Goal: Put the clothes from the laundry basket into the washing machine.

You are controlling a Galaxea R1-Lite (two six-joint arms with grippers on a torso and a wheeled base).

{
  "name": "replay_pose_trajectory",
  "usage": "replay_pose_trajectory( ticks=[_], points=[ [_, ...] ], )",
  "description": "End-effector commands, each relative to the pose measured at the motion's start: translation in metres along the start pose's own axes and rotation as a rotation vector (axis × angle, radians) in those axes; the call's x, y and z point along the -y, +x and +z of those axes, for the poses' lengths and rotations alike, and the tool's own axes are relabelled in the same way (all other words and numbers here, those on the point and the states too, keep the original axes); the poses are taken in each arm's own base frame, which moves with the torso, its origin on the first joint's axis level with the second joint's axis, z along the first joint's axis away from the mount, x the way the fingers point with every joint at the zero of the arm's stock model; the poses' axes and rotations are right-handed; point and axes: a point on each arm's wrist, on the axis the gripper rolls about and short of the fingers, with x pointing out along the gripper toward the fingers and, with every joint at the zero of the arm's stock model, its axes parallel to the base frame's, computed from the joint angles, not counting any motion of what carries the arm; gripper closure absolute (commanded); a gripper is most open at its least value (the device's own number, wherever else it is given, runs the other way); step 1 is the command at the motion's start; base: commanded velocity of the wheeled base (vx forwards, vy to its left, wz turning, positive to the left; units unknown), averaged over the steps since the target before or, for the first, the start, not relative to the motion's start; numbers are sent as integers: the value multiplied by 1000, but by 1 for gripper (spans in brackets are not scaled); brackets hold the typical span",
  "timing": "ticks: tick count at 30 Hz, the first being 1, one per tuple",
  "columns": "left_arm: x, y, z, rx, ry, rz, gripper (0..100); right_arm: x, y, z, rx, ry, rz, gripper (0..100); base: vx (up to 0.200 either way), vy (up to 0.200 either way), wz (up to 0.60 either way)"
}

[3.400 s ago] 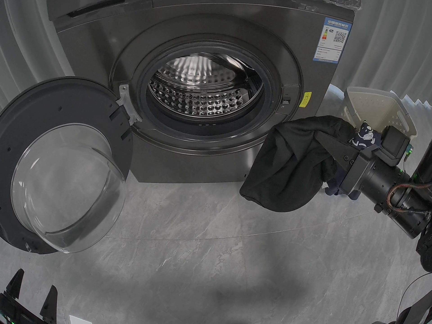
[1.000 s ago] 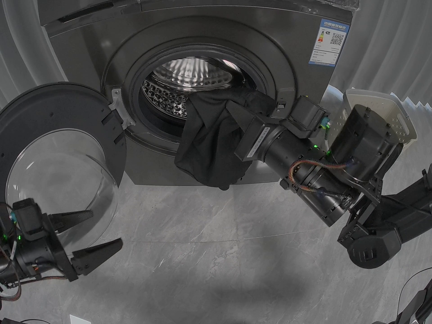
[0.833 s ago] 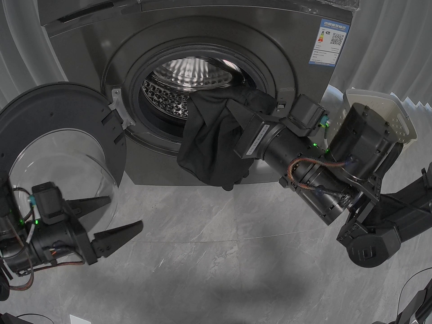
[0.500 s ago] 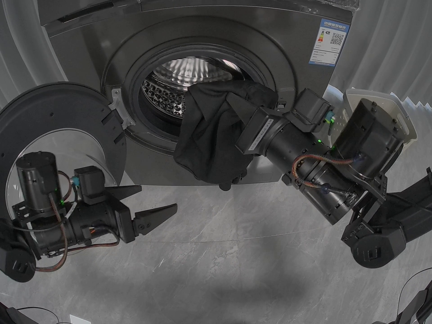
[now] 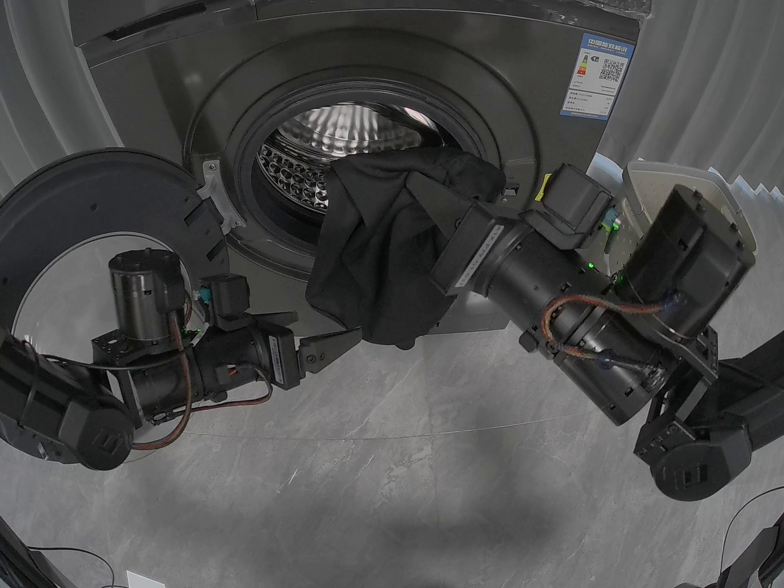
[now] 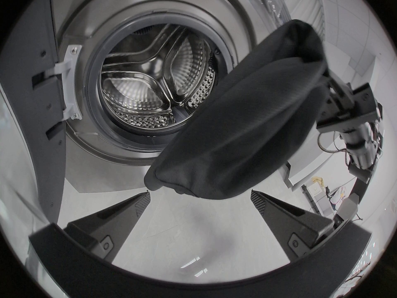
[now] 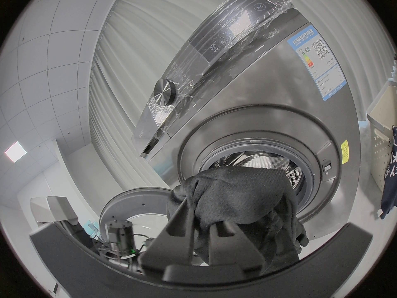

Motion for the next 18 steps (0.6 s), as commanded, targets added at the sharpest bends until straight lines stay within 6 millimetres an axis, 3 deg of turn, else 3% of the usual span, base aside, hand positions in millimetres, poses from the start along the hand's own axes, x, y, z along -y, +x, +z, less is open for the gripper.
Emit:
replay_pose_trajectory(
  ticks=[1, 10, 18],
  points=[
    [-7, 20, -5, -21, -26, 5, 0, -3, -6, 4, 0, 4, 8, 100, 0, 0, 0],
    [-15, 36, -6, 8, -23, 9, 0, -4, -7, 3, -4, 4, 10, 100, 0, 0, 0],
    [-11, 38, -2, 35, -42, -10, 0, -5, -7, 0, -9, 6, 13, 100, 0, 0, 0]
  ],
)
